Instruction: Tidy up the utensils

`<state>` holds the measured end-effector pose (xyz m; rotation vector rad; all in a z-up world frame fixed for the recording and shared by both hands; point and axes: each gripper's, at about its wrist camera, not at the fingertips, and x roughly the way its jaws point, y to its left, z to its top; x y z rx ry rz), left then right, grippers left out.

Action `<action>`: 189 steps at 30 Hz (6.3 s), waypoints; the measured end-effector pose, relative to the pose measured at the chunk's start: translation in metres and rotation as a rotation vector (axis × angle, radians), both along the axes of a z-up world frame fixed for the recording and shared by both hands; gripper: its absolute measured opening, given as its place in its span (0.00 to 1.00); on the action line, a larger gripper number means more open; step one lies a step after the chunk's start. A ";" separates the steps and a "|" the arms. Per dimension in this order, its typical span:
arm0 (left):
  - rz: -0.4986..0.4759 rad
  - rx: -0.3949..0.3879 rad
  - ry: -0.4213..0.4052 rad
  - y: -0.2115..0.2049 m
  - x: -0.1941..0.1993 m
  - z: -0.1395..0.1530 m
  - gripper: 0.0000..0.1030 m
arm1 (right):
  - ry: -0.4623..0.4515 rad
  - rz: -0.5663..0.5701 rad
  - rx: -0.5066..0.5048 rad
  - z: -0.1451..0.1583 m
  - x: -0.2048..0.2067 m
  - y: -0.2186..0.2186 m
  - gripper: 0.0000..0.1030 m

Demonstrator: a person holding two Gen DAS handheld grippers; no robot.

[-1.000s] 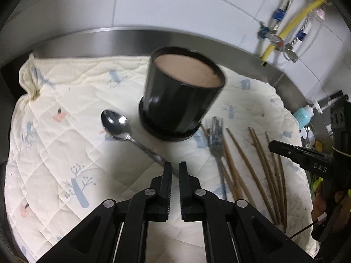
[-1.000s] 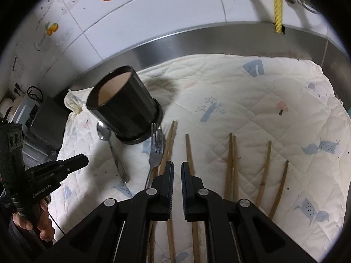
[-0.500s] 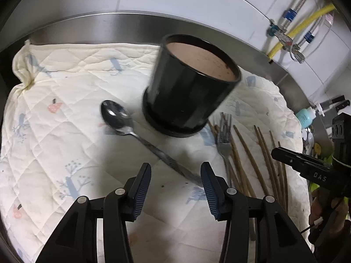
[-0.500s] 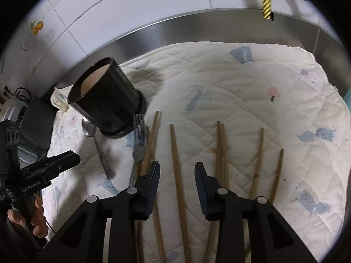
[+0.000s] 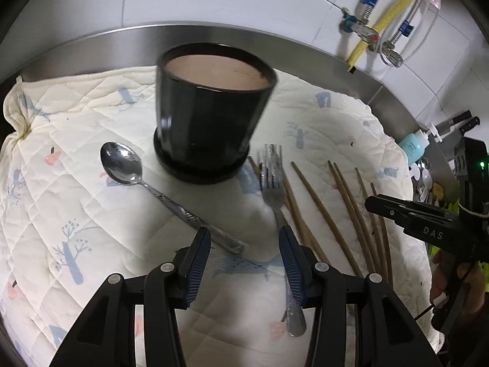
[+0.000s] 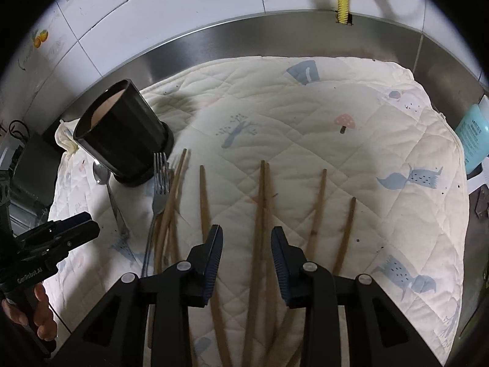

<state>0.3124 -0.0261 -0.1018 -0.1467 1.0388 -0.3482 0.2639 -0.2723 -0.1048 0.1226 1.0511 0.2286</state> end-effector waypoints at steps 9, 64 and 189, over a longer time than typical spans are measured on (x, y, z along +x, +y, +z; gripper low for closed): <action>-0.090 0.045 0.061 -0.046 0.005 -0.024 0.33 | 0.008 0.025 0.043 -0.002 0.001 -0.013 0.35; 0.010 0.154 0.085 -0.073 0.057 -0.049 0.22 | -0.001 0.013 0.120 -0.009 0.008 -0.054 0.35; 0.084 -0.008 -0.386 0.034 -0.018 0.176 0.24 | -0.442 0.184 0.073 0.183 0.005 0.024 0.08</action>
